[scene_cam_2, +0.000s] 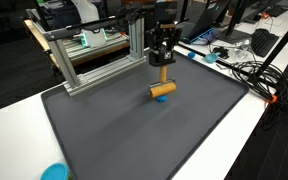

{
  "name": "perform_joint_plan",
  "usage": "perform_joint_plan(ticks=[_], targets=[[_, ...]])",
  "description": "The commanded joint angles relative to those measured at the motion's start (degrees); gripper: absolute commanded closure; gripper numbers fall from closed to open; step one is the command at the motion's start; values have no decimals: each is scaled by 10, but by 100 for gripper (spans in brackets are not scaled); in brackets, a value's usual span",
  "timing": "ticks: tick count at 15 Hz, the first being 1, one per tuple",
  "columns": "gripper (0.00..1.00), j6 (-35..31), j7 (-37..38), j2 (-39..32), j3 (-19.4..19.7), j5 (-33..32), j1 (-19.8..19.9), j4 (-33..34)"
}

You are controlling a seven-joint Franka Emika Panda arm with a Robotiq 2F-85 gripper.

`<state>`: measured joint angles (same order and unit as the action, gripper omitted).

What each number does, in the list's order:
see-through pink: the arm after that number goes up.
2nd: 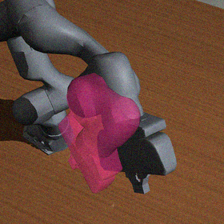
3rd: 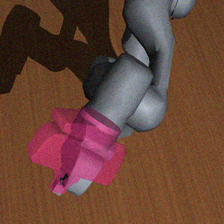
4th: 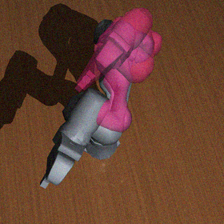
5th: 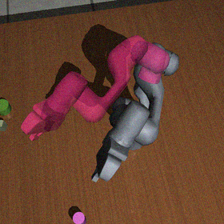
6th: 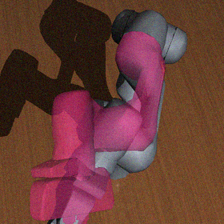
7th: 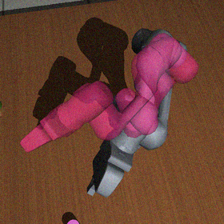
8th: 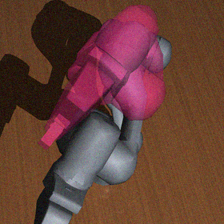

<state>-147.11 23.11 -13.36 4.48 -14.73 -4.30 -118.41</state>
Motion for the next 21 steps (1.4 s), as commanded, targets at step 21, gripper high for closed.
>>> perform_joint_plan(ticks=[21], targets=[[78,60,-54,-64,-8,101,23,39]])
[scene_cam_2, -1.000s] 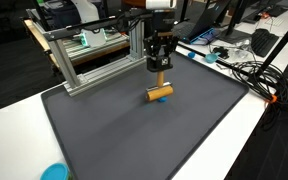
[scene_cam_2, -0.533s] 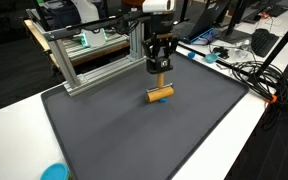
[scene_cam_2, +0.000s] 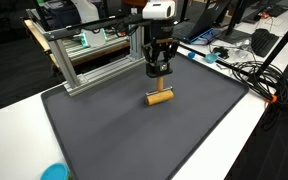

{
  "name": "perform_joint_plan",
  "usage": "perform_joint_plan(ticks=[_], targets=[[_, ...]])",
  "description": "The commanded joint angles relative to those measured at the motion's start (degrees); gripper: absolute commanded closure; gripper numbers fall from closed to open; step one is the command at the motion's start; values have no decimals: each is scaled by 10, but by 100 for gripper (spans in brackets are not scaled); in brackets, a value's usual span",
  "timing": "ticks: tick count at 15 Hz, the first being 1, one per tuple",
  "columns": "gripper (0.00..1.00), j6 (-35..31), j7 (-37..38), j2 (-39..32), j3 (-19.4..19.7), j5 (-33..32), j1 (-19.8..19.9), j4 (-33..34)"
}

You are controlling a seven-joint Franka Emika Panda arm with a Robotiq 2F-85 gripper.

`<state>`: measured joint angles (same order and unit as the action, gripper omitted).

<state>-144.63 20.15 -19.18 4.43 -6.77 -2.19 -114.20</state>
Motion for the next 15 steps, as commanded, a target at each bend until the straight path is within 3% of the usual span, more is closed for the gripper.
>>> perform_joint_plan(ticks=[1,15], targets=[[78,40,-27,-6,-9,21,2,-3],[78,60,-50,-39,-14,30,6,7]])
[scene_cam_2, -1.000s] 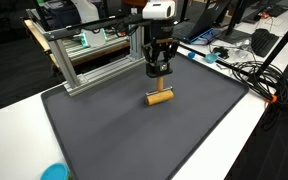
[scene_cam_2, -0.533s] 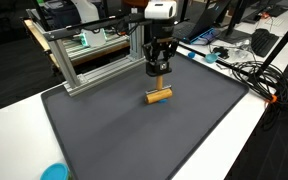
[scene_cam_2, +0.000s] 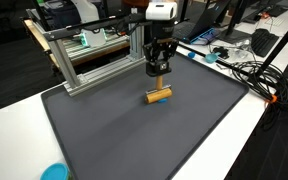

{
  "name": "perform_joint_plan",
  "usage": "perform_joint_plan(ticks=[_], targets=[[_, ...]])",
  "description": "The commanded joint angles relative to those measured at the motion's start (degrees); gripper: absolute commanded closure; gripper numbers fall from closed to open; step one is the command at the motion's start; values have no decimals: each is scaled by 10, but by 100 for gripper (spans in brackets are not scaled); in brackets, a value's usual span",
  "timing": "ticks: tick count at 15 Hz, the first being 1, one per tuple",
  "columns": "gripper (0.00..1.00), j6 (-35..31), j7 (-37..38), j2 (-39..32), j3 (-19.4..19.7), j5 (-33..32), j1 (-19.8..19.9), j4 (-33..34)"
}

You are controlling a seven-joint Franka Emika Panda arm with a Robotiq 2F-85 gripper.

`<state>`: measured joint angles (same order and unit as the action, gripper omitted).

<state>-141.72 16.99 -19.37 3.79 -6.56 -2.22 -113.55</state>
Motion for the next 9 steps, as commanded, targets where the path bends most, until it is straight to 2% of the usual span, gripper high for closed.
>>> perform_joint_plan(ticks=[1,9], targets=[[78,37,-15,-39,-6,26,6,1],[78,62,-7,-38,0,13,1,-5]])
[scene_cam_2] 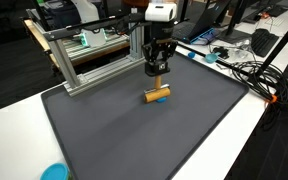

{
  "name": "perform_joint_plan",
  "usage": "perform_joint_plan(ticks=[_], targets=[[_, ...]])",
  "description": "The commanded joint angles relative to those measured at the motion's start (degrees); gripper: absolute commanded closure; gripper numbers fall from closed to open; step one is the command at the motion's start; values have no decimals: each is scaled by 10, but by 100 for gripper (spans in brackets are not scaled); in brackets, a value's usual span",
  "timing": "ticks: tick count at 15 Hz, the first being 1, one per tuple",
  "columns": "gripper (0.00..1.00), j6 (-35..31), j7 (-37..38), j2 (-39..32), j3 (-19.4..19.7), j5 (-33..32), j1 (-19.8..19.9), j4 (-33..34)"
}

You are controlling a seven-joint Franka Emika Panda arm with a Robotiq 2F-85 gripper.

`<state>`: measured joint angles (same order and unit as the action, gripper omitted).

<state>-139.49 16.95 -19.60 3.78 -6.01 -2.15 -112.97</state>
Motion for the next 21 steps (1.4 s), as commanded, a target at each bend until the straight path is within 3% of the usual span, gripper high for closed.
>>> perform_joint_plan(ticks=[1,21], targets=[[78,41,-5,-36,0,7,0,-10],[78,63,2,-22,12,-9,1,-20]])
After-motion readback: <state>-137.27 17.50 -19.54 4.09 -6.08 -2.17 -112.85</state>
